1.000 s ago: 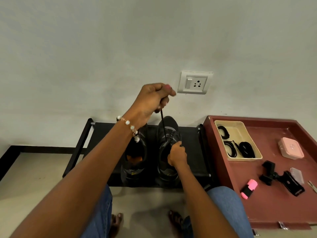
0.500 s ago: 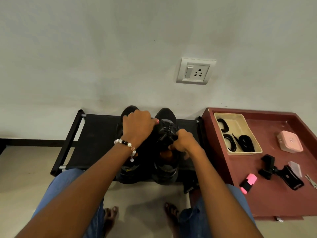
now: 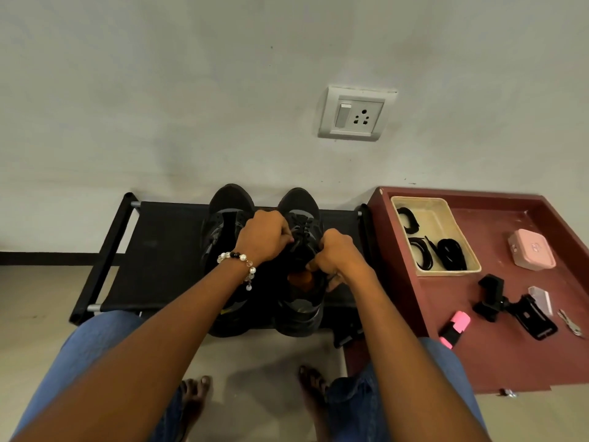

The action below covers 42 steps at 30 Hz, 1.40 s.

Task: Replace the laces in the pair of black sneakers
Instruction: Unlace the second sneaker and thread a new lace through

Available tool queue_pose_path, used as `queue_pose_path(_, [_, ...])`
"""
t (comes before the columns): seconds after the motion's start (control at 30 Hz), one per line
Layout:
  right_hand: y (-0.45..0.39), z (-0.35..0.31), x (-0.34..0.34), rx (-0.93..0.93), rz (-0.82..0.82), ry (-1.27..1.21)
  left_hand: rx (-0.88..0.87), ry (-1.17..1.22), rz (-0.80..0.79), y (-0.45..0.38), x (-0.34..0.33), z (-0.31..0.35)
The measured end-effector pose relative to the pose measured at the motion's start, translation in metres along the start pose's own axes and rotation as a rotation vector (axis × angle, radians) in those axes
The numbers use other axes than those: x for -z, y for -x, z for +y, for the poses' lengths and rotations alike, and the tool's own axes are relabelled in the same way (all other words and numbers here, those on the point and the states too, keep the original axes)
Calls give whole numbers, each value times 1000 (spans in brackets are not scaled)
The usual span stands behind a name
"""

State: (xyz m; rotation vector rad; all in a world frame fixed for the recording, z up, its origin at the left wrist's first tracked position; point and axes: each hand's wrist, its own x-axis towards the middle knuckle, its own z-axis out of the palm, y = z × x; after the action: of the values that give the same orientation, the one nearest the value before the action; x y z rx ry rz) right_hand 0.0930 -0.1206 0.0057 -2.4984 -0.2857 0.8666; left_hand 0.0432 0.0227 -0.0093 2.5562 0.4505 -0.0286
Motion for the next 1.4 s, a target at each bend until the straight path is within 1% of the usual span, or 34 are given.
queue_pose_path(0.07, [0,1,0,4,2,8,21,-46,-19,0,-1,0])
queue_pose_path(0.13, [-1,2,0,-6,-9,-19,57,-38,-22,-3,3,-2])
queue_pose_path(0.23, [-2,4,0,-16,-18,-32,90,102,-12,-7,9,-6])
queue_pose_path(0.3, [-2,4,-1,-4,-8,0,145,300,18,-7,16,-6])
queue_pose_path(0.4, [0,3,1,-6,-22,-12,258,691,96,-5,35,-2])
queue_pose_path(0.47, [5,-1,5,6,-27,5,272,918,145,-2,52,0])
queue_pose_path(0.5, [7,-2,9,23,-2,53,265,1011,162,0,60,2])
queue_pose_path(0.57, [13,-7,17,100,145,74,247,1171,166,6,74,9])
queue_pose_path(0.6, [14,-9,20,161,230,1,235,1240,152,7,80,13])
queue_pose_path(0.63, [16,-13,24,226,287,-123,222,1300,133,9,84,17])
queue_pose_path(0.67, [19,-16,26,292,299,-278,209,1350,113,11,88,22])
queue_pose_path(0.73, [23,-25,26,420,218,-548,193,1435,72,12,92,30])
queue_pose_path(0.8, [28,-34,20,542,131,-688,194,1503,16,14,92,37])
queue_pose_path(0.83, [30,-38,16,587,113,-731,199,1528,-7,15,91,40])
queue_pose_path(0.9, [33,-42,15,579,116,-795,210,1553,-15,15,90,40])
queue_pose_path(1.0, [34,-35,29,437,88,-829,240,1598,20,9,86,31])
queue_pose_path(1.1, [31,-20,47,344,52,-790,319,1588,92,1,75,19])
queue_pose_path(1.2, [24,-9,53,257,164,-663,404,1520,198,-7,61,9])
queue_pose_path(1.23, [22,-5,55,231,211,-599,429,1500,206,-9,56,6])
queue_pose_path(1.27, [20,-3,55,211,248,-548,448,1455,186,-11,51,4])
queue_pose_path(1.3, [18,-1,55,198,274,-513,459,1356,143,-12,45,3])
queue_pose_path(1.37, [13,0,52,196,302,-444,422,989,35,-10,34,2])
queue_pose_path(1.4, [11,-1,49,203,303,-412,363,787,12,-7,31,3])
